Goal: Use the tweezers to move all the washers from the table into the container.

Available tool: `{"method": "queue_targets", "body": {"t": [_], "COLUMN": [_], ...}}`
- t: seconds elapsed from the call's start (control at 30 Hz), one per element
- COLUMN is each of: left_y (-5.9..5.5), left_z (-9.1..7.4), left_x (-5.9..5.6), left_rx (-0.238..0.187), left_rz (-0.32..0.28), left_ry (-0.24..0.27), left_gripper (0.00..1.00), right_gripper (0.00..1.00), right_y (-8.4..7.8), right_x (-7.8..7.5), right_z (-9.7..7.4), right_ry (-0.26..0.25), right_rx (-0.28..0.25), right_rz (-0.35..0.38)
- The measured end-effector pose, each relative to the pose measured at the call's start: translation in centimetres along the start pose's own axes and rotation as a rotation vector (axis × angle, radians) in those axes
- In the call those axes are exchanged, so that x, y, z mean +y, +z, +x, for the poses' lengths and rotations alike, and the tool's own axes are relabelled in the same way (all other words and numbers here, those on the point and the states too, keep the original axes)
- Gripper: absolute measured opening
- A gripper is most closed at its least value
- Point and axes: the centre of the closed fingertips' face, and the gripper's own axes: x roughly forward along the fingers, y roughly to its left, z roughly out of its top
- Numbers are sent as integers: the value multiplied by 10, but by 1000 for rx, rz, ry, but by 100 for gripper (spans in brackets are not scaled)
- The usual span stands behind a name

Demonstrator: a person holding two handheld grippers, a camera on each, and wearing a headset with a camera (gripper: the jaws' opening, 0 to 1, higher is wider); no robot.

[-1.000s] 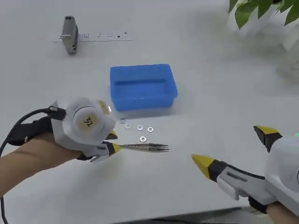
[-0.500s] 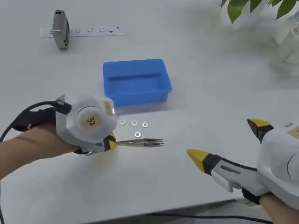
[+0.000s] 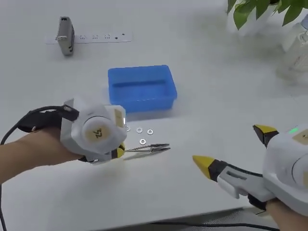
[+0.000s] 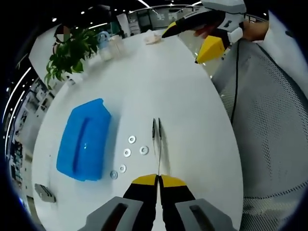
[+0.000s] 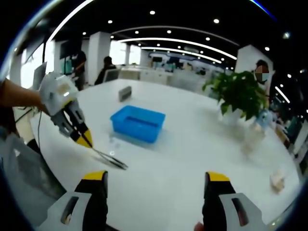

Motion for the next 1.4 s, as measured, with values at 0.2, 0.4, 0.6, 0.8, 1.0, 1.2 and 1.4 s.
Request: {"method": "queue_targets", "body": {"t": [0.2, 0.4, 0.6, 0.8, 1.0, 1.2, 1.4], "left_y": [-3, -16, -24, -22, -26, -27, -28], "left_z": [-2, 12, 19, 20, 24, 25, 23], "left_x": [4, 5, 4, 6, 1, 2, 0], "left_rx": [-2, 12, 28, 11, 31, 39, 36], "left_rz": [5, -24, -20, -40, -39, -23, -19], "left_ry": [31, 23, 11, -5, -30, -34, -32], "left_gripper": [0, 0, 0, 0, 2, 0, 0], "right_gripper": [80, 80, 80, 80, 80, 80, 80], "right_y": [0, 0, -1, -2, -2, -3, -3], "right_x": [1, 1, 1, 2, 2, 3, 3], "right_z": [0, 0, 1, 1, 2, 2, 2], "right_ry": [0, -3, -6, -6, -4, -2, 1], "right_rx": [0, 5, 11, 15, 19, 26, 26], "right_rz": [-11, -17, -20, -29, -33, -36, -40]}}
